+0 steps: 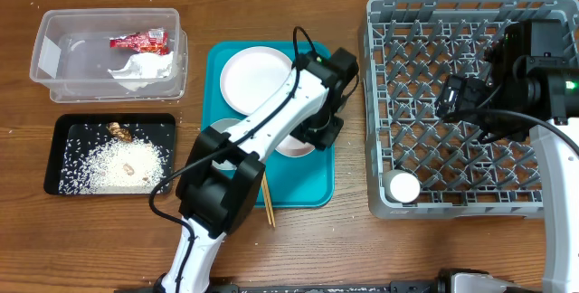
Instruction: Sort waste into correct bins and load items into the dishwasher
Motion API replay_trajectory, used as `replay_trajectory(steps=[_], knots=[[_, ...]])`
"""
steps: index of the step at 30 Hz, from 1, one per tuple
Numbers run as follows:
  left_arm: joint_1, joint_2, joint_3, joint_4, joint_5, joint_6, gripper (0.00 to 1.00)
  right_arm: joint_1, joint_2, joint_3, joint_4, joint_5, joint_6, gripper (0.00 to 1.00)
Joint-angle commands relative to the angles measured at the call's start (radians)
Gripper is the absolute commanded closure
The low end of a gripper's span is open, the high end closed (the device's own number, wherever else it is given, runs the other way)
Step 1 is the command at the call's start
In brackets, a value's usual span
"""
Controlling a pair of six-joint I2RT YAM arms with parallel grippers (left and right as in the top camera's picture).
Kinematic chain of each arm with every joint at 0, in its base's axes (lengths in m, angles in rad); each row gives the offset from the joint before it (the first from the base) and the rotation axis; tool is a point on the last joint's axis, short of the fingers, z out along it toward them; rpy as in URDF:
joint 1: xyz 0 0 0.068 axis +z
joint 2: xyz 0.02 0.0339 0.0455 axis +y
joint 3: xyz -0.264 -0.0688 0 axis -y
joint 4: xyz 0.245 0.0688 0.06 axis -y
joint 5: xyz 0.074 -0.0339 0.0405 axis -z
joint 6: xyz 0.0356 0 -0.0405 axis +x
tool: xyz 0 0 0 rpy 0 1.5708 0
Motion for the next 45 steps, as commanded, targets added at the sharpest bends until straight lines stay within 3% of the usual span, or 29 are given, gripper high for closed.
replay_trajectory(steps=[1,9,14,20,27,33,38,45], knots=[[0.047,-0.051,0.118,-0.047,0.015,-0.007,0.64,-0.005,-0.002,0.027,0.006,-0.010,-0.005,0.00],[0.217,-0.156,0.208,-0.172,-0.010,-0.107,0.57,0.046,0.004,0.005,0.080,-0.214,-0.004,0.00],[0.347,-0.179,0.207,-0.226,0.000,-0.122,0.56,0.217,0.046,-0.042,0.210,-0.233,0.058,0.01],[0.402,-0.178,0.198,-0.247,-0.002,-0.110,0.58,0.409,0.150,-0.055,0.317,-0.150,0.176,0.06],[0.509,-0.179,0.198,-0.242,-0.006,-0.112,0.57,0.560,0.309,-0.070,0.400,-0.069,0.267,0.27],[0.624,-0.179,0.198,-0.243,-0.001,-0.109,0.56,0.599,0.424,-0.074,0.431,-0.005,0.292,0.46],[0.680,-0.179,0.198,-0.239,-0.008,-0.102,0.52,0.599,0.496,-0.074,0.458,0.037,0.319,0.47],[0.703,-0.179,0.198,-0.238,-0.008,-0.086,0.51,0.611,0.578,-0.075,0.498,0.021,0.312,0.58]])
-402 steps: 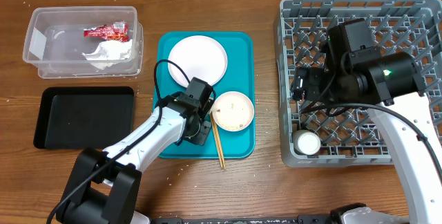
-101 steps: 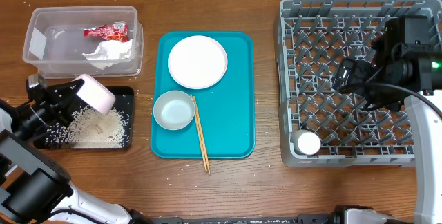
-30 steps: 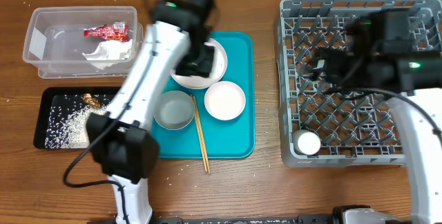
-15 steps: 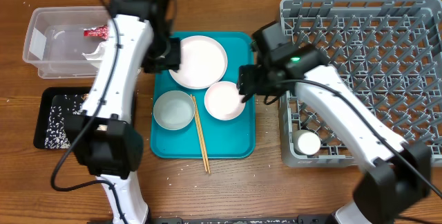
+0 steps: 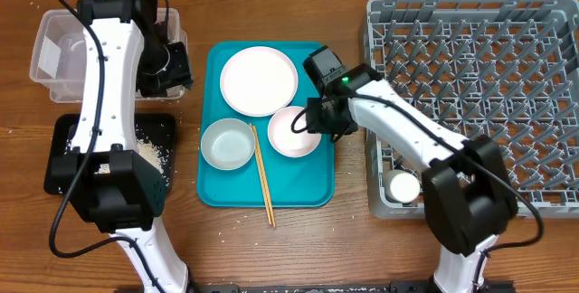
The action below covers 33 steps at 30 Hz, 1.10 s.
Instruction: Sort waste into correct bins and load items into the dishwasher
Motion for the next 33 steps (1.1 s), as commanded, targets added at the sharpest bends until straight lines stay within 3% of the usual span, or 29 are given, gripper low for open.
replay_trajectory(steps=[1,3,6,8,13,17,18,20,27,33], knots=[[0.007,-0.018,0.006,0.003,-0.004,0.017,0.51,0.014,0.037,-0.001,0.016,0.013,0.003,0.60],[0.007,-0.018,0.006,0.006,-0.007,0.017,0.47,0.023,0.044,-0.001,0.020,0.013,0.003,0.68],[0.007,-0.018,0.006,0.013,-0.039,0.017,0.45,0.028,0.045,-0.001,0.027,0.014,0.003,0.89],[0.010,-0.018,0.006,0.013,-0.075,0.016,0.44,0.028,0.045,-0.001,0.027,0.014,0.003,0.96],[0.076,-0.018,0.007,0.023,-0.115,0.016,0.45,0.027,0.045,-0.001,0.027,0.026,0.002,0.96],[0.136,-0.018,0.007,0.023,-0.108,0.016,0.28,0.025,0.026,0.013,0.000,0.045,-0.004,0.96],[0.148,-0.018,0.007,0.023,-0.113,0.017,0.14,0.020,0.009,0.027,-0.026,0.055,-0.004,0.96],[0.170,-0.018,0.007,0.023,-0.159,0.016,0.00,0.006,-0.037,0.064,-0.082,0.078,0.002,0.96],[0.204,-0.018,0.007,0.023,-0.187,-0.022,0.00,-0.086,-0.263,0.215,-0.201,0.166,0.008,0.96],[0.202,-0.017,0.006,0.028,-0.185,-0.022,0.00,-0.166,-0.357,0.227,-0.199,0.611,0.101,0.96]])
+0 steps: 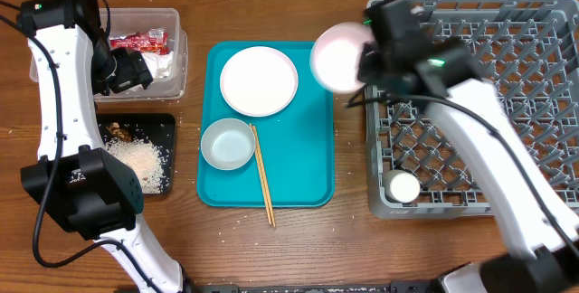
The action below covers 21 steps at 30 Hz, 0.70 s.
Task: Sort waste into correct bins and load items into the dishwasher
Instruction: 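Carry the pink bowl right and set it upright in the dish rack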
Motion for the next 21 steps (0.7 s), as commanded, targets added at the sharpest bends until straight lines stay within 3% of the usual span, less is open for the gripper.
replay_trajectory(steps=[1,4,12,15,21], knots=[[-0.002,-0.017,0.006,0.005,-0.017,-0.017,0.00,-0.039,-0.013,0.005,0.003,0.421,0.093,0.96],[-0.002,-0.017,0.006,0.005,-0.017,-0.017,0.00,-0.052,0.035,0.000,0.058,0.658,0.082,0.96],[-0.002,-0.017,0.006,0.005,-0.017,-0.017,0.00,-0.052,0.249,0.000,0.341,1.109,-0.323,0.96],[-0.002,-0.017,0.006,0.005,-0.017,-0.017,0.00,-0.052,0.305,0.000,0.409,1.136,-0.397,0.96],[-0.002,-0.017,0.006,0.005,-0.017,-0.017,0.00,-0.052,0.399,0.000,0.437,1.057,-0.398,0.96]])
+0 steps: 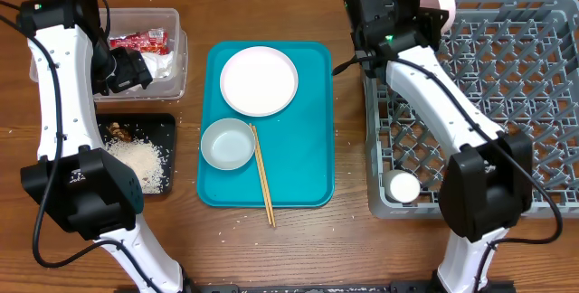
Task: Sort waste into correct bins and load items into the dishwasher
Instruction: 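Carry the pink bowl right and set it upright in the dish rack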
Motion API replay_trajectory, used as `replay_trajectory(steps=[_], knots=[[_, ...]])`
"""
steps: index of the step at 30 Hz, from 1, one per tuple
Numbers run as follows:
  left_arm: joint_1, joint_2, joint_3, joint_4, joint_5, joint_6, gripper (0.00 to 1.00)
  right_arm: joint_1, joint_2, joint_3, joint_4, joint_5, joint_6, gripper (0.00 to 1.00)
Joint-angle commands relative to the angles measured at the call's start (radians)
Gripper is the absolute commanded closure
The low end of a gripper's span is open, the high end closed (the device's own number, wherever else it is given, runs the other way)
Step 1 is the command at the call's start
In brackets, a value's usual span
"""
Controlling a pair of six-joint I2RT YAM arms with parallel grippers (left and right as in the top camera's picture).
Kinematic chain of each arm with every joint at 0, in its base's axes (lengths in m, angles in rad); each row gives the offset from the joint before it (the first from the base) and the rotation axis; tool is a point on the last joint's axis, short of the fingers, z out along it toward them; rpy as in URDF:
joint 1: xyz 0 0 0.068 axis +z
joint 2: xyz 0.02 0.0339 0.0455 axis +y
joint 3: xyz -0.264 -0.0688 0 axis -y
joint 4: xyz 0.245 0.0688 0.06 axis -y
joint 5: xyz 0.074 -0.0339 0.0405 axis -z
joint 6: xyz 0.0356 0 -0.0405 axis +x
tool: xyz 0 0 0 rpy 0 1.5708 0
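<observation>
My right gripper is shut on a pink bowl, held on edge above the far left corner of the grey dish rack (507,103). A white cup (402,187) sits in the rack's near left corner. The teal tray (317,148) carries a white plate (259,80), a pale bowl (227,143) and chopsticks (261,174). At the near right edge of the clear bin (54,49) hovers my left gripper (136,69); its fingers are too dark to read.
The clear bin holds a red wrapper (137,38) and a white napkin (165,63). A black tray (63,162) at the left holds rice (136,159) and a brown food scrap (118,131). One chopstick tip overhangs the teal tray's front edge.
My right gripper has carried the pink bowl from beside the rack's left edge to above its far left corner, and the bowl is now turned more on edge. The left arm has not moved.
First my left arm reached over the tray by the pink bowl while the right arm was over the rack. Then the left gripper stood at the clear bin and the right gripper at the bowl on the tray. The bowl was then lifted off, and now hangs over the rack.
</observation>
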Motion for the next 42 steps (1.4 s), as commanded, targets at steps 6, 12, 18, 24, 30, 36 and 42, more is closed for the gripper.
replay_trajectory(steps=[6,12,18,24,30,36,42], knots=[[-0.002,-0.017,0.006,0.002,-0.012,-0.017,0.00,-0.004,0.129,0.003,0.051,0.035,-0.040,0.96],[-0.002,-0.017,0.006,0.002,-0.012,-0.017,0.00,-0.010,0.155,0.003,0.151,0.061,-0.107,0.96],[-0.002,-0.017,0.006,0.002,-0.011,-0.017,0.00,-0.009,0.155,0.003,0.132,0.035,-0.136,0.96],[-0.002,-0.017,0.006,0.002,-0.012,-0.017,0.00,0.033,0.155,0.003,0.002,0.005,-0.141,0.69],[-0.002,-0.017,0.006,0.002,-0.012,-0.017,0.00,0.078,0.152,0.004,-0.015,0.009,-0.141,0.21],[-0.002,-0.017,0.006,0.002,-0.012,-0.017,0.00,0.100,0.085,0.016,-0.061,-0.092,-0.141,0.01],[-0.002,-0.017,0.006,0.002,-0.012,-0.017,0.00,0.169,-0.059,0.088,-0.262,-0.734,-0.140,0.00]])
